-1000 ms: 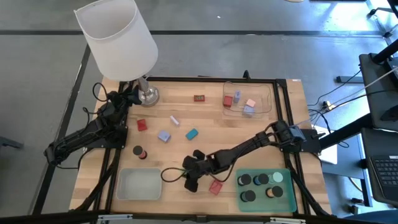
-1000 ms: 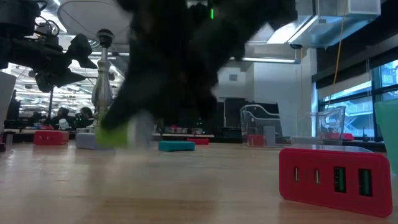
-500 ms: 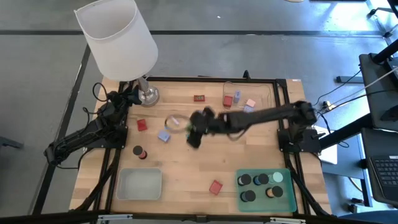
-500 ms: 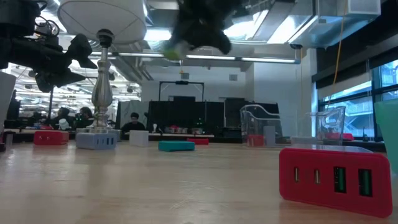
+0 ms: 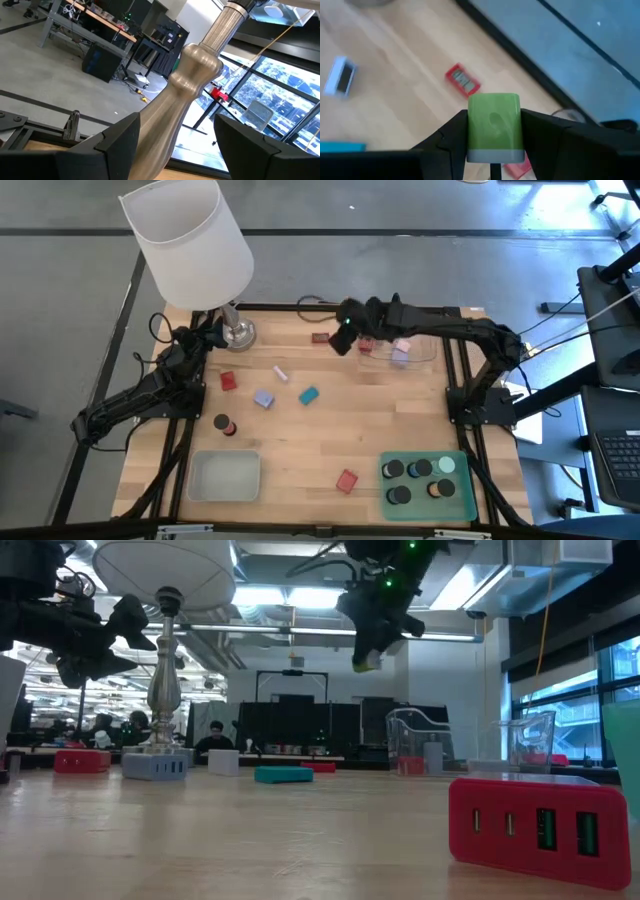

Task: Pick & Place Office items
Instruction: Put the green charger adapter into the transparent bin

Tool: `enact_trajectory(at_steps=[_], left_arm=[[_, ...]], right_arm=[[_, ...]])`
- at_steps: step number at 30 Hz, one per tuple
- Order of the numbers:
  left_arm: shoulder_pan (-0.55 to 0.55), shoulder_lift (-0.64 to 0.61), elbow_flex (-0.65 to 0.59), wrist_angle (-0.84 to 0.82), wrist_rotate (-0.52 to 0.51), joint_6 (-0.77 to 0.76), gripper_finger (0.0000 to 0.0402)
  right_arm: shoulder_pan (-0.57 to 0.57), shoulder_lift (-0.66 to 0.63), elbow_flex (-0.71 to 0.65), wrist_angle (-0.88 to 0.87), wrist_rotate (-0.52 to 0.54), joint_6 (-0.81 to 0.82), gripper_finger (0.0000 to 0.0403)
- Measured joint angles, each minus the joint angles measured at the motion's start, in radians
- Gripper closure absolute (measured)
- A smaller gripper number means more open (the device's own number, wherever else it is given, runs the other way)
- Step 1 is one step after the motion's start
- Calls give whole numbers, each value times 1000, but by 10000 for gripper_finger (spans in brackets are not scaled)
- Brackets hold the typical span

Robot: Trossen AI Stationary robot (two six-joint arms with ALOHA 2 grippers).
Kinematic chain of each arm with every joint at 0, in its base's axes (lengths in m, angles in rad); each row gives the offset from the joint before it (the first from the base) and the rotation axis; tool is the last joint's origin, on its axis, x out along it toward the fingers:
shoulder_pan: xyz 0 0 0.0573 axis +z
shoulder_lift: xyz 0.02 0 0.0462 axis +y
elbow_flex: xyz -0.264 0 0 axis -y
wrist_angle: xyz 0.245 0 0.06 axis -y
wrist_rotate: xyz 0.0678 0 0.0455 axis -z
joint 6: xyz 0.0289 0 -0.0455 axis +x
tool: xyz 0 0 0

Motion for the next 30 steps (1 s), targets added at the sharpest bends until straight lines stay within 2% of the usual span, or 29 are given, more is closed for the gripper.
enact_trajectory(at_steps=[6, 12, 17, 23, 30], left_arm=[[0, 0, 0, 0, 0, 0, 151], [0, 0, 0, 0, 0, 0, 151], [0, 0, 0, 0, 1, 0, 151], [0, 0, 0, 0, 0, 0, 151], [0, 0, 0, 0, 1, 0, 151]], right_arm=[[-88, -9, 1, -122, 5, -2, 254], [-111, -26, -47, -216, 71, 13, 254], [-143, -134, -218, -131, 69, -9, 254], [-197, -338, -502, 71, -52, 23, 251], [-227, -473, -696, 101, -4, 83, 249]])
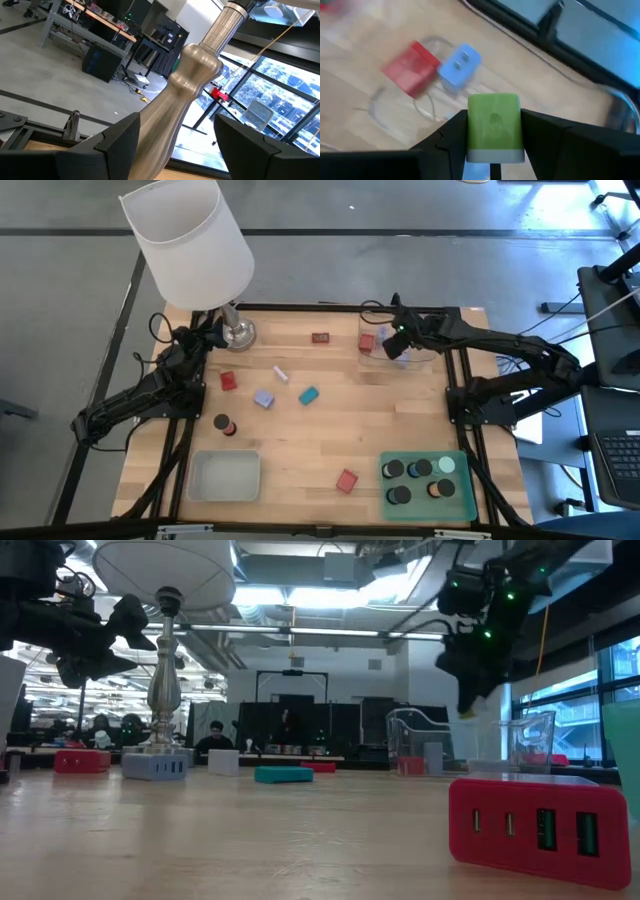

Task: Pick & Place Office items
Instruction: Put the green charger adapter into the transparent bin

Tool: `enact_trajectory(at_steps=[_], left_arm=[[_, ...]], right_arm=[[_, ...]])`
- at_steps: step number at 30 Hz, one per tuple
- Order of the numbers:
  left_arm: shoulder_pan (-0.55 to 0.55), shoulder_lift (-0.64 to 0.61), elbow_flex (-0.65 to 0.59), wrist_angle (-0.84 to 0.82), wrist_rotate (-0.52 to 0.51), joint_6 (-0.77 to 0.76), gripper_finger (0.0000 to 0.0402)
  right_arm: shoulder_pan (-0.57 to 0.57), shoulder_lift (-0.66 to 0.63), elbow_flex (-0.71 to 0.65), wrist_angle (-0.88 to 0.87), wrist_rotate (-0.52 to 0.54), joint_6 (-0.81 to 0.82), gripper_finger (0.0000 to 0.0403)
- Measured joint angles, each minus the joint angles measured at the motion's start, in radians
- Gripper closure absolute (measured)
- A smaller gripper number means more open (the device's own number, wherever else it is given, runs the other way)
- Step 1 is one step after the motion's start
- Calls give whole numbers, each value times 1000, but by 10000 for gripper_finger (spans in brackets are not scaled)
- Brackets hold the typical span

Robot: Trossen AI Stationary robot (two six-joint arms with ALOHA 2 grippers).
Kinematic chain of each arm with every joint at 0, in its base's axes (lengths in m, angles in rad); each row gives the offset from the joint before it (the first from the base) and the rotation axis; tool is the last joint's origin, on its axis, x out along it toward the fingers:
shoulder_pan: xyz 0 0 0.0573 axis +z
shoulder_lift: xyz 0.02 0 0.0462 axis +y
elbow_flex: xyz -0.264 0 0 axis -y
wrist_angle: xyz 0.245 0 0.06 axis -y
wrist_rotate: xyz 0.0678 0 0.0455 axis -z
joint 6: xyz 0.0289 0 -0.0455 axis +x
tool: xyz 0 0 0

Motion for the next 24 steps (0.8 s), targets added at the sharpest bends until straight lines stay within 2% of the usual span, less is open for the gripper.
enact_trajectory(at_steps=[7, 11, 19, 24], left_arm=[[0, 0, 0, 0, 0, 0, 151], [0, 0, 0, 0, 0, 0, 151], [0, 0, 0, 0, 0, 0, 151], [0, 0, 0, 0, 0, 0, 151]], right_arm=[[-61, 0, -107, 17, 0, 92, 248], [-95, 0, -160, 100, -29, 113, 248], [-117, 0, -191, 237, -50, 100, 246], [-116, 0, -194, 250, -50, 79, 230]])
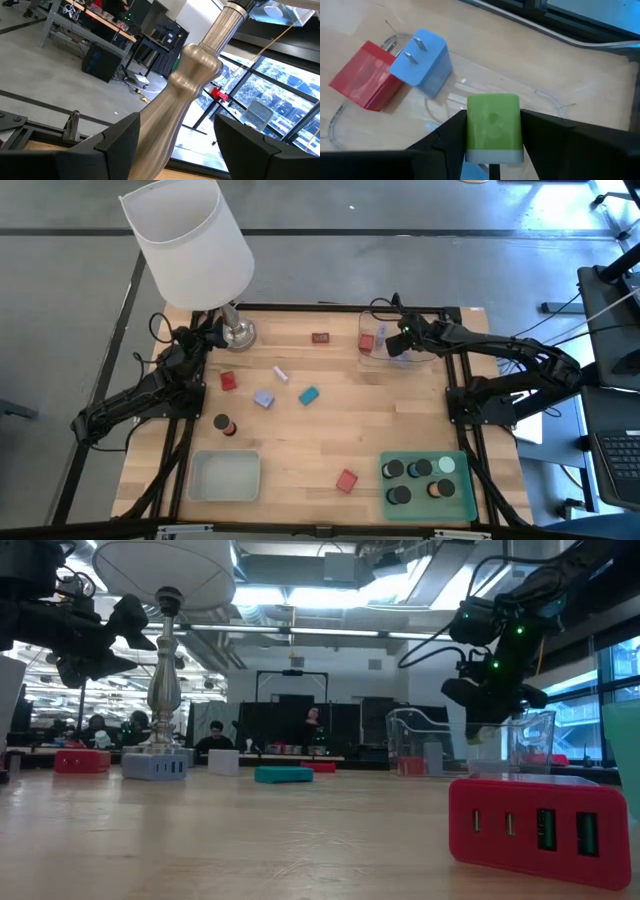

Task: Pick & Place Office items
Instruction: Put the green charger adapter into the transparent bin, then put the bottom red charger adapter into the transparent bin

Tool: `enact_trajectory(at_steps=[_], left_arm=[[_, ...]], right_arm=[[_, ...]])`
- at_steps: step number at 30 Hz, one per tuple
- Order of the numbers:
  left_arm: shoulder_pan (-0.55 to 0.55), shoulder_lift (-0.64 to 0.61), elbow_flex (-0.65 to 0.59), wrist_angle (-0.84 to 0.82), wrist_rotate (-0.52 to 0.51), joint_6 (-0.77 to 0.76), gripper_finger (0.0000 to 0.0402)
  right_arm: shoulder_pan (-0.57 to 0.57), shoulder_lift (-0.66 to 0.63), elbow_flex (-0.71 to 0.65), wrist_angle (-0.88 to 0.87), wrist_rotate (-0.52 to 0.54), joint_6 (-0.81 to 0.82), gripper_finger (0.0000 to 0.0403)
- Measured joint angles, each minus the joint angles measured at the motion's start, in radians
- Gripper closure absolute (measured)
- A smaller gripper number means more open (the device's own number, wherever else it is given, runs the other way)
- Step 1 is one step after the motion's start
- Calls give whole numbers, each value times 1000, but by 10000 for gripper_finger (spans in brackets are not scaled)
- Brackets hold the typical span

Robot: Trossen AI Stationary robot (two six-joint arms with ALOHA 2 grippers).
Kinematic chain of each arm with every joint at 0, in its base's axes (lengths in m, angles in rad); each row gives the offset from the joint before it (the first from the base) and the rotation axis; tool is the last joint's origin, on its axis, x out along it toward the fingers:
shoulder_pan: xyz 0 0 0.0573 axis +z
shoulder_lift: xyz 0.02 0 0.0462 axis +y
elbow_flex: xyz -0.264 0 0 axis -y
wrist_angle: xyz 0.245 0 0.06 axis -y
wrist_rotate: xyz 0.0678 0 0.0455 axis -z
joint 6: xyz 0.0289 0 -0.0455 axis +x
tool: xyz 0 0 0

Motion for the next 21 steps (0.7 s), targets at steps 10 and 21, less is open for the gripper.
enact_trajectory(at_steps=[10, 21], left_arm=[[0, 0, 0, 0, 0, 0, 151], [0, 0, 0, 0, 0, 0, 151]], right_arm=[[0, 0, 0, 0, 0, 36, 212], [11, 1, 38, -1, -159, 44, 211]])
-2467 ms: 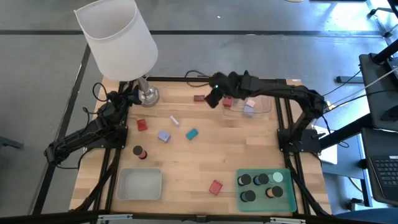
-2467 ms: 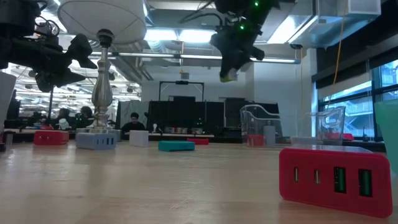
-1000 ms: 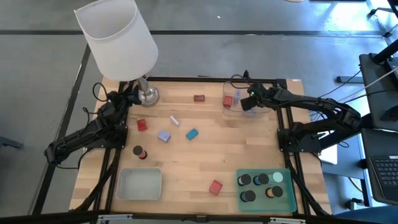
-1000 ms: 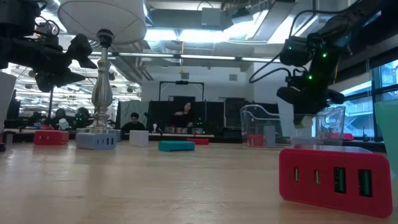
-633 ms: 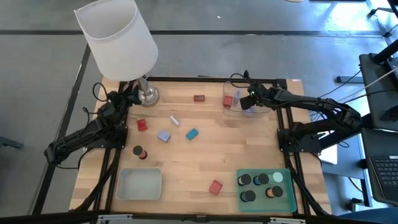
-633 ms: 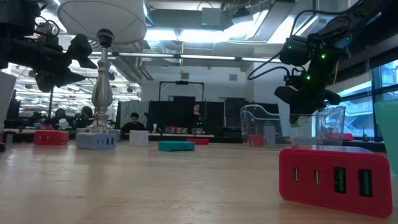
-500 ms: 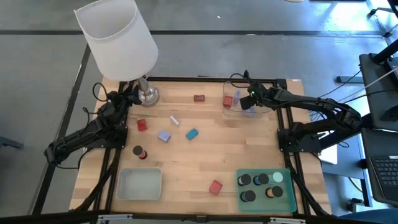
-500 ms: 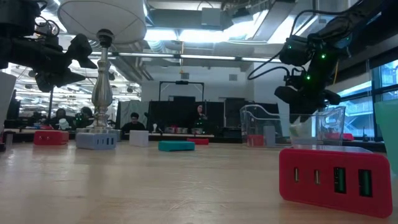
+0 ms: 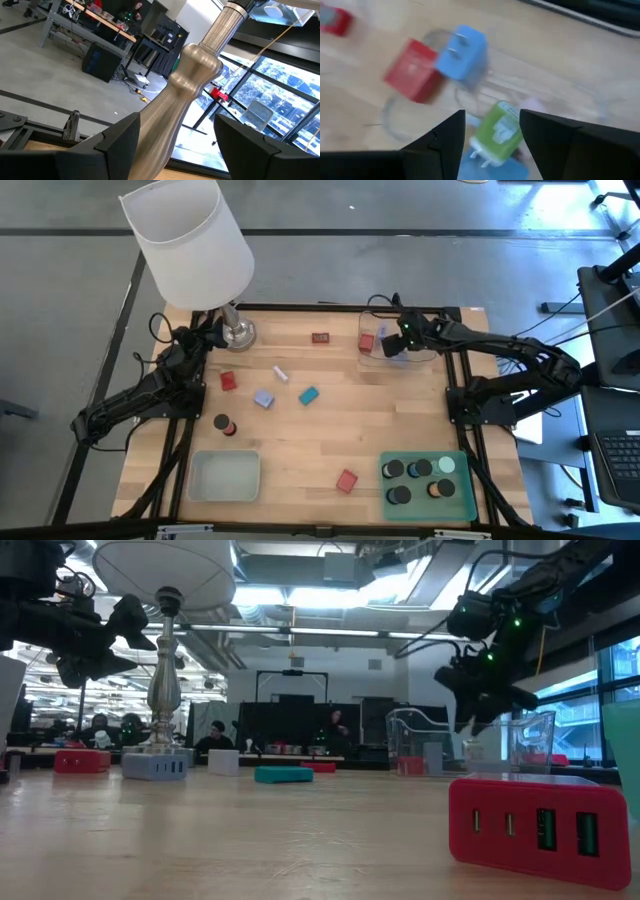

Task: Pick & Place Office items
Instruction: Put the bottom red charger adapter into the transparent bin

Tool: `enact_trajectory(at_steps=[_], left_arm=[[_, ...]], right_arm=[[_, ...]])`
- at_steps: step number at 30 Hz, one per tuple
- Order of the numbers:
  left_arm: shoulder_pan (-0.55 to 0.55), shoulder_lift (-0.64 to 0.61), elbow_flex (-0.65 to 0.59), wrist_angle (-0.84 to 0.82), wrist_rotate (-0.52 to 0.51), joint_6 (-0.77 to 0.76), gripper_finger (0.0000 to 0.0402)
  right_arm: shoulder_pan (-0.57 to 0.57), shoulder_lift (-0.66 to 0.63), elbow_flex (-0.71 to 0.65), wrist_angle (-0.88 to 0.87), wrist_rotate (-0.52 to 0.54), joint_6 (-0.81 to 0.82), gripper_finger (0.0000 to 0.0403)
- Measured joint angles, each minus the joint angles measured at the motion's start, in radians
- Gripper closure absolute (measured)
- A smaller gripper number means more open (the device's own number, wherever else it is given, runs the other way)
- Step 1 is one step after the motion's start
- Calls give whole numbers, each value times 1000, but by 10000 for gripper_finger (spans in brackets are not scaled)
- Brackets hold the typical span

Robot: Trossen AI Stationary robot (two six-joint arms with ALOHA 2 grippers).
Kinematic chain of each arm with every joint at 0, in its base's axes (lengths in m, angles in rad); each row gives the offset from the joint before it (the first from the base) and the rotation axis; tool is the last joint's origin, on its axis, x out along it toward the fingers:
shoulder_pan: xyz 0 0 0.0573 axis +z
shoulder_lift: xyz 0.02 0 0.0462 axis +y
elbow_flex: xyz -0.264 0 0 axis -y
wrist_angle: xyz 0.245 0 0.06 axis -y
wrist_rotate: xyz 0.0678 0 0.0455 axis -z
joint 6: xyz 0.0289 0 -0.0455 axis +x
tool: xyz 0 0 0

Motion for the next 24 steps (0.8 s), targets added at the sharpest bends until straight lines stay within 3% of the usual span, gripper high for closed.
enact_trajectory(at_steps=[9, 14, 24], left_arm=[[0, 0, 0, 0, 0, 0, 151], [0, 0, 0, 0, 0, 0, 151], [0, 0, 0, 0, 0, 0, 151]], right_arm=[[159, -13, 174, 1, -17, -262, 211], [272, -14, 277, 3, -106, -398, 211], [434, -7, 328, 67, -242, -479, 211]])
